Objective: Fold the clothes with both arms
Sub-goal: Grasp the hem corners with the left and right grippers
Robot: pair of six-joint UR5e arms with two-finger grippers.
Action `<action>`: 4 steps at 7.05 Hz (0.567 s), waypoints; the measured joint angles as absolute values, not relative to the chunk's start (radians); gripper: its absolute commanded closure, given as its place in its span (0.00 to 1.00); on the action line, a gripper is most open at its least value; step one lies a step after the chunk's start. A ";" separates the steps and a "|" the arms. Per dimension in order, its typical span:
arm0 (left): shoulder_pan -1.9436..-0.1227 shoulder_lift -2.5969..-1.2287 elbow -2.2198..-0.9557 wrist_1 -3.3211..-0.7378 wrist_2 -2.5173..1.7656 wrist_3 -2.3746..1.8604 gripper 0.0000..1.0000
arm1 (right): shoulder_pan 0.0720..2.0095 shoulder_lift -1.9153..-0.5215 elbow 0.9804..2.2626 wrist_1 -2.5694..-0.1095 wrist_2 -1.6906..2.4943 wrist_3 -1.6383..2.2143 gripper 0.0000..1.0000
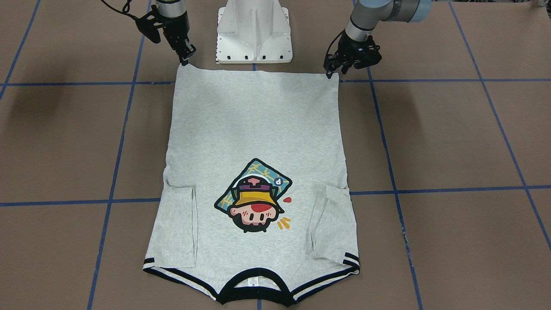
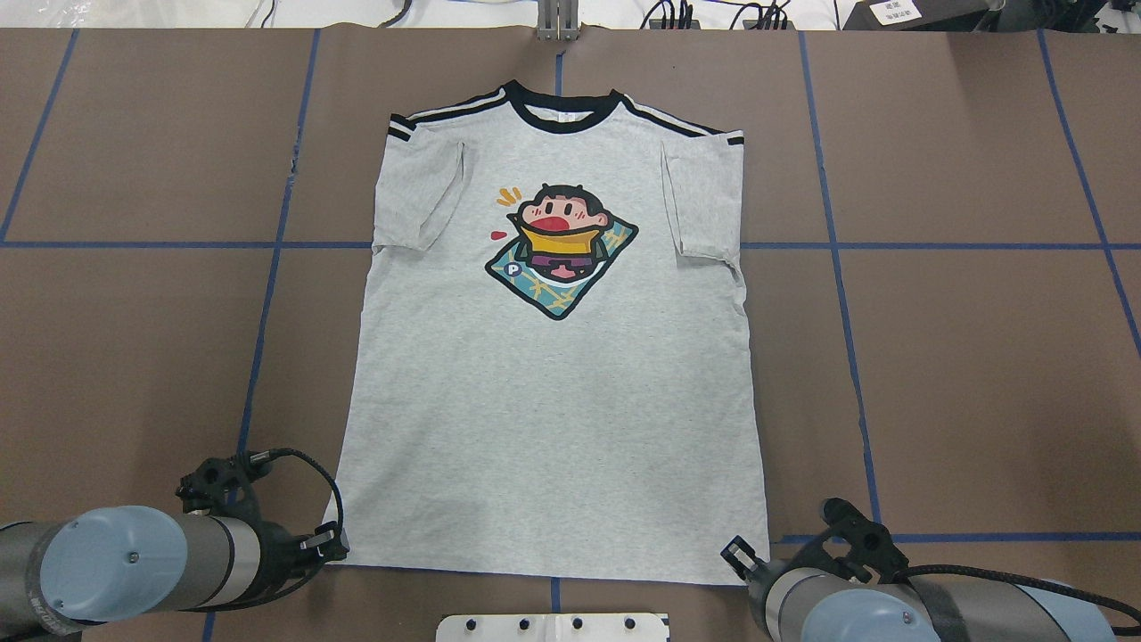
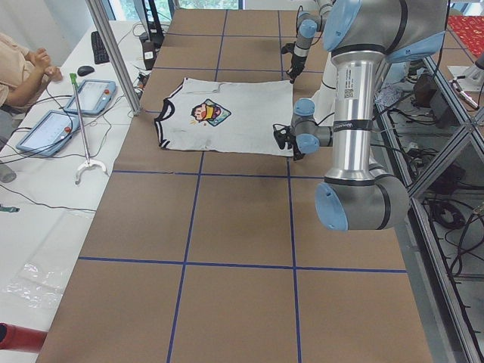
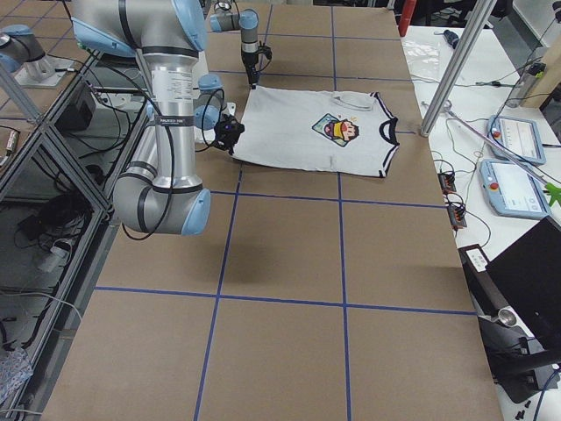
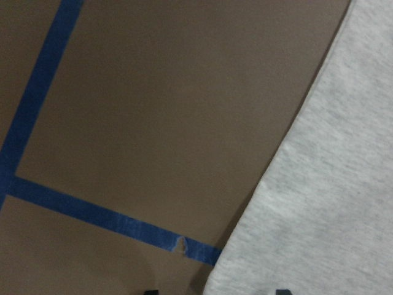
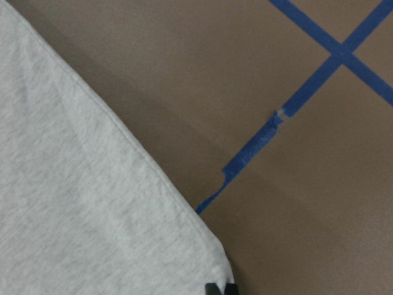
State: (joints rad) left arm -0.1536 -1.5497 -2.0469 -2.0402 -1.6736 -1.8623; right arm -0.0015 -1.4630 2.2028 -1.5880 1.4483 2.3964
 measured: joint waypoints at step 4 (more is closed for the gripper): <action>-0.163 -1.569 -2.090 -2.040 -1.676 -1.863 1.00 | 0.000 -1.469 2.212 -1.590 1.449 2.396 1.00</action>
